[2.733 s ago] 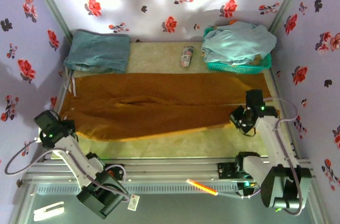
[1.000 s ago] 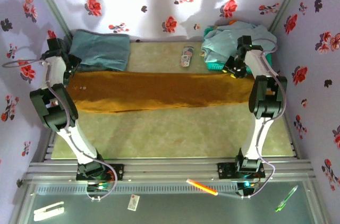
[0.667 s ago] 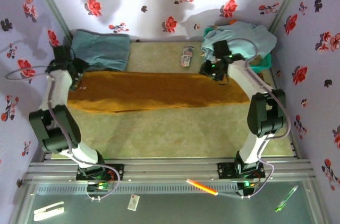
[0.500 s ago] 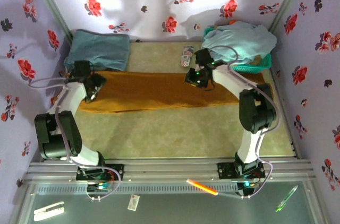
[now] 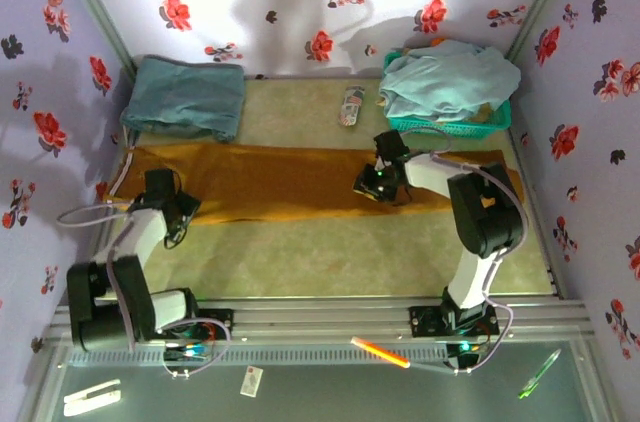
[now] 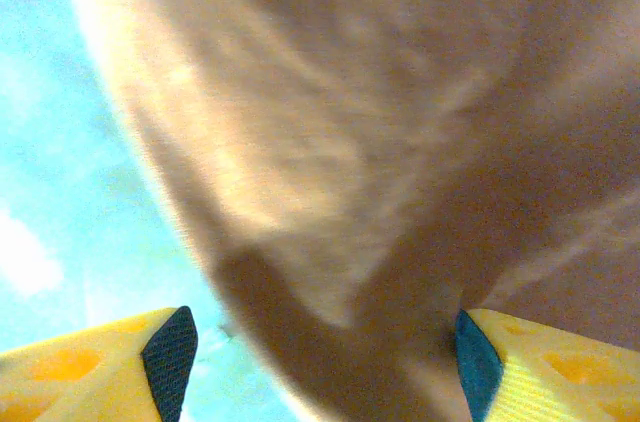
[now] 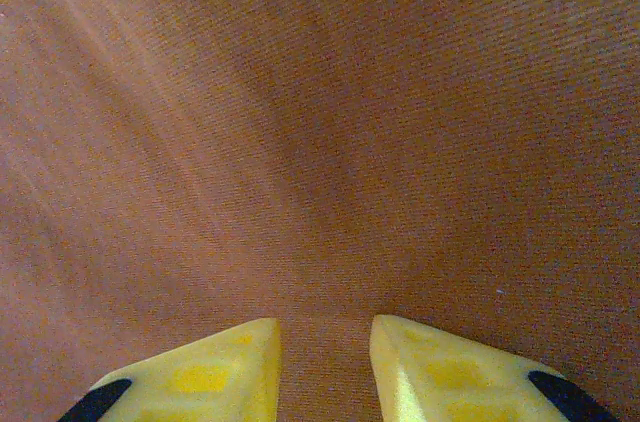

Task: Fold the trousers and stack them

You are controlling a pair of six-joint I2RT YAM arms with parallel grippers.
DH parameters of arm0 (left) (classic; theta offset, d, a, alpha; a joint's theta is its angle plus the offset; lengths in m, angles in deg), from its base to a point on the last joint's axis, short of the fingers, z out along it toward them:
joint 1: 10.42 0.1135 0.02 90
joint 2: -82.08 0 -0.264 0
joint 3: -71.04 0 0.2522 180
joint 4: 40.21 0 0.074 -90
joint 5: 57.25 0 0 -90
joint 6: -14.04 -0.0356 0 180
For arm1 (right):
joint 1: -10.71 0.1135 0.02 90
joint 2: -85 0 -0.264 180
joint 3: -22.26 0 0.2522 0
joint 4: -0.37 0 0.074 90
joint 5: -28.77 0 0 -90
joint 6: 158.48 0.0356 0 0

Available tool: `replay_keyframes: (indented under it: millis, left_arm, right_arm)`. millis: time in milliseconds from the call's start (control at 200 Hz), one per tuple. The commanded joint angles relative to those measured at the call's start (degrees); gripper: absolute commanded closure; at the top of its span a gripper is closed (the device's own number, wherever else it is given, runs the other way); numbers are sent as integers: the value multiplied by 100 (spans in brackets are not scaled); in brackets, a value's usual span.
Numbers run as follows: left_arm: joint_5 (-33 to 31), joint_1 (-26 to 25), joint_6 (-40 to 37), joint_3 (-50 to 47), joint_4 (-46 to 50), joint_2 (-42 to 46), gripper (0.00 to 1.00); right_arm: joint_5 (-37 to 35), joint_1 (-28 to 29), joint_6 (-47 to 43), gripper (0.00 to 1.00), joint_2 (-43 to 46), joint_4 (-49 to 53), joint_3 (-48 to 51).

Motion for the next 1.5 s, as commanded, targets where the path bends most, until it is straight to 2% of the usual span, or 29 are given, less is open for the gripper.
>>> replay_keyframes:
  millis: [0, 110, 210, 290, 405, 450, 535, 695, 780, 845, 975, 1080, 1240, 1365, 1420, 1495]
  left_arm:
    - [-144, 57, 134, -317, 825, 754, 29]
    - [118, 74, 106, -472, 1371, 1477, 28]
    - [391, 89, 58, -335, 1618, 1786, 29]
    - [575, 73, -26, 27, 1590, 1685, 29]
    - [745, -155, -70, 784, 1501, 1072, 29]
    - [736, -456, -64, 1088, 1403, 774, 29]
    - [566, -1199, 85, 1558, 1166, 189, 29]
    - [290, -2661, 588, 2059, 229, -1017, 28]
    - [305, -3099, 789, 2213, -288, -1748, 29]
    - [349, -3213, 980, 2183, -577, -2158, 29]
    - [134, -3010, 1062, 1771, -707, -2275, 30]
    - [145, -2392, 822, 1288, -606, -1989, 30]
    - [384, -1128, 137, 917, -333, -1605, 30]
    - [473, -801, -234, 1171, -148, -1613, 30]
    - [579, -800, -294, 1335, -63, -1691, 31]
    - [829, -808, -303, 1447, -81, -1714, 32]
  right_arm:
    - [-34, -271, -200, 65, 348, 883, 346]
    - [24, -486, -355, 60, 746, 1210, 201]
    - [-122, -787, -565, 55, 1089, 1601, -113]
    - [-899, -1259, -700, 49, 1293, 2046, -438]
    - [-1467, -2294, -624, 39, 1354, 2104, -623]
    - [-1403, -2692, -479, 36, 1308, 1977, -550]
    - [-645, -3197, -67, 36, 1226, 1439, -180]
    - [-380, -3221, 95, 37, 1237, 829, 478]
    - [-368, -3221, 35, 40, 1083, 721, 619]
    - [-179, -3194, 57, 43, 933, 647, 709]
    - [-323, -2865, 1, 47, 745, 739, 891]
    - [-150, -2680, 0, 48, 782, 840, 1182]
    - [184, -2161, 265, 48, 961, 764, 1696]
    - [549, -1873, 376, 48, 1101, 912, 1804]
    - [349, -1913, 152, 46, 1376, 1391, 1620]
    - [-509, -2074, -216, 44, 1834, 2274, 1052]
